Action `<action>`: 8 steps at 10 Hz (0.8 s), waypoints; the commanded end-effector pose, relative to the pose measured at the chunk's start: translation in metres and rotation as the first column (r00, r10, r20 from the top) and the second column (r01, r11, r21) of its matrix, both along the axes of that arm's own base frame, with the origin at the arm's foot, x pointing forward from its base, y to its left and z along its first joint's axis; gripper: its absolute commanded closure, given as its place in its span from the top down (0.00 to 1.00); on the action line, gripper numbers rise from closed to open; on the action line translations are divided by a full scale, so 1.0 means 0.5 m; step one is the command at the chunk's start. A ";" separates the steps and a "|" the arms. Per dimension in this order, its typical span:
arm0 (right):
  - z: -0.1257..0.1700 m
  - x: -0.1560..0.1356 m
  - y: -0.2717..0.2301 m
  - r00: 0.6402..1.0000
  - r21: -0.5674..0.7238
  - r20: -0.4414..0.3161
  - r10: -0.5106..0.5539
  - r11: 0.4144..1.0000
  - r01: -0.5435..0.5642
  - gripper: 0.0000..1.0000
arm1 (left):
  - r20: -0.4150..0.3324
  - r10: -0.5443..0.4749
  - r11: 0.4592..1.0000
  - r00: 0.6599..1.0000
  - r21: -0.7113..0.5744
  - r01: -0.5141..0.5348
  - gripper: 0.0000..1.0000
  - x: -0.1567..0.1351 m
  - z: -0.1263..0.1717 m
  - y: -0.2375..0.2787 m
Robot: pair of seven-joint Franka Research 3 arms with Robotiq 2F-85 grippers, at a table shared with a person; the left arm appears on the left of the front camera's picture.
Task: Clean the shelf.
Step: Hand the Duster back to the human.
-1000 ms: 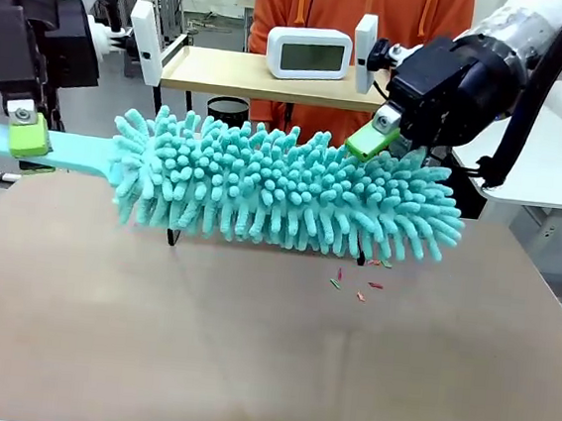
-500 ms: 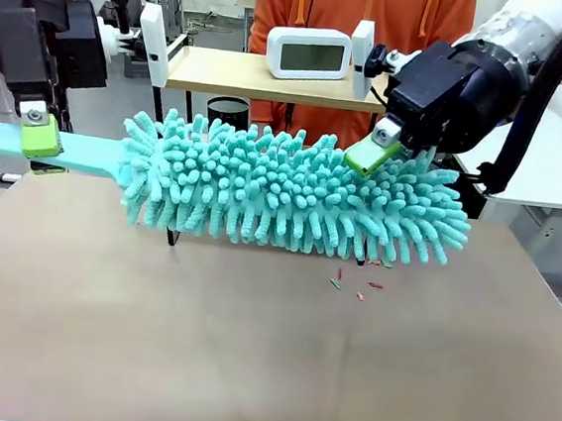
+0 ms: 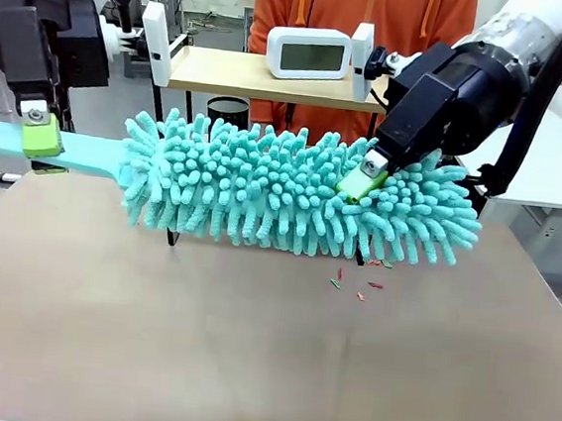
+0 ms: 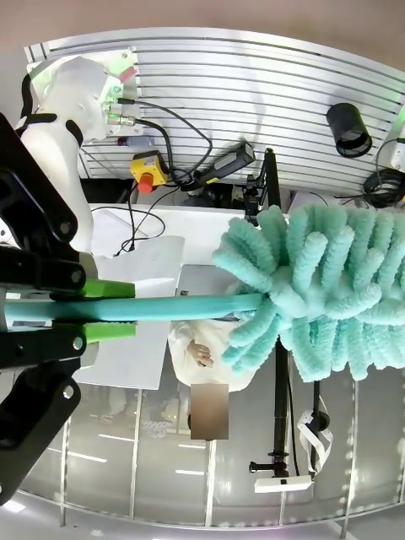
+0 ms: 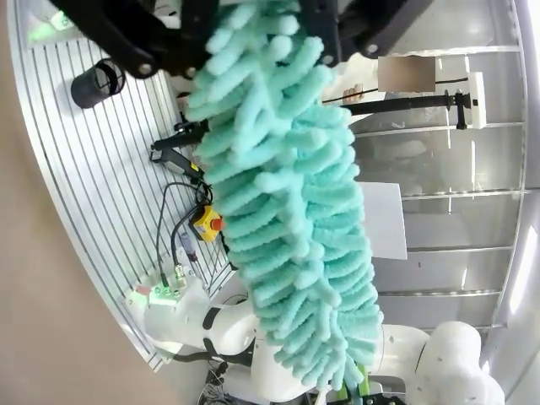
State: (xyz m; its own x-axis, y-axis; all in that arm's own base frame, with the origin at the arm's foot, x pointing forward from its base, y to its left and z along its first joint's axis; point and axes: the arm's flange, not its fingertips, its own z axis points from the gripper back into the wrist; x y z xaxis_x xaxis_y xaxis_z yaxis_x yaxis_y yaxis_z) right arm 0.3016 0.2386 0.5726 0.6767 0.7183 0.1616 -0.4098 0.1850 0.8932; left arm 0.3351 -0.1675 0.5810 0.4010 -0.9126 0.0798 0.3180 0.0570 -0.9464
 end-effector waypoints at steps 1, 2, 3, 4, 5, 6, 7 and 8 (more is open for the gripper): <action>-0.006 -0.005 -0.004 1.000 0.006 0.005 0.017 1.000 -0.017 0.00 | -0.004 0.007 1.000 1.000 -0.011 -0.007 0.12 0.013 0.017 0.001; -0.006 -0.006 -0.004 1.000 0.006 0.007 0.020 1.000 -0.020 0.00 | -0.004 0.006 1.000 1.000 -0.011 -0.006 0.12 0.013 0.018 0.001; -0.006 -0.007 -0.003 1.000 0.008 0.007 0.024 1.000 -0.024 0.00 | -0.002 0.006 1.000 1.000 -0.014 -0.006 0.12 0.013 0.019 0.000; -0.007 -0.006 -0.004 1.000 0.008 0.008 0.022 1.000 -0.023 0.00 | -0.002 0.012 1.000 1.000 -0.017 -0.012 0.12 0.015 0.019 -0.001; -0.007 -0.007 -0.005 1.000 0.011 0.005 0.024 1.000 -0.024 0.00 | 0.001 0.011 1.000 1.000 -0.018 -0.011 0.12 0.014 0.018 -0.001; -0.006 -0.008 -0.006 1.000 0.013 0.007 0.021 1.000 -0.021 0.00 | 0.002 0.023 1.000 1.000 -0.020 -0.023 0.12 0.017 0.019 -0.001; -0.005 -0.009 -0.008 1.000 0.014 0.011 0.019 1.000 -0.020 0.00 | 0.020 0.028 0.999 0.999 -0.019 -0.028 0.69 0.017 0.022 0.002; -0.005 -0.010 -0.013 1.000 0.018 0.012 0.016 1.000 -0.016 0.00 | 0.023 0.064 0.996 0.998 -0.061 -0.063 0.69 0.020 0.030 0.013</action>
State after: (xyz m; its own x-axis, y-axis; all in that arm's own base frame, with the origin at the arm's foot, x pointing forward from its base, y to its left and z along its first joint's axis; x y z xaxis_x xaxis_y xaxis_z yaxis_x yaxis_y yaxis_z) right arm 0.3003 0.2369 0.5730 0.6713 0.7218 0.1681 -0.4129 0.1759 0.8936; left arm 0.3422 -0.1655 0.5837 0.4265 -0.8995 0.0952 0.3315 0.0575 -0.9417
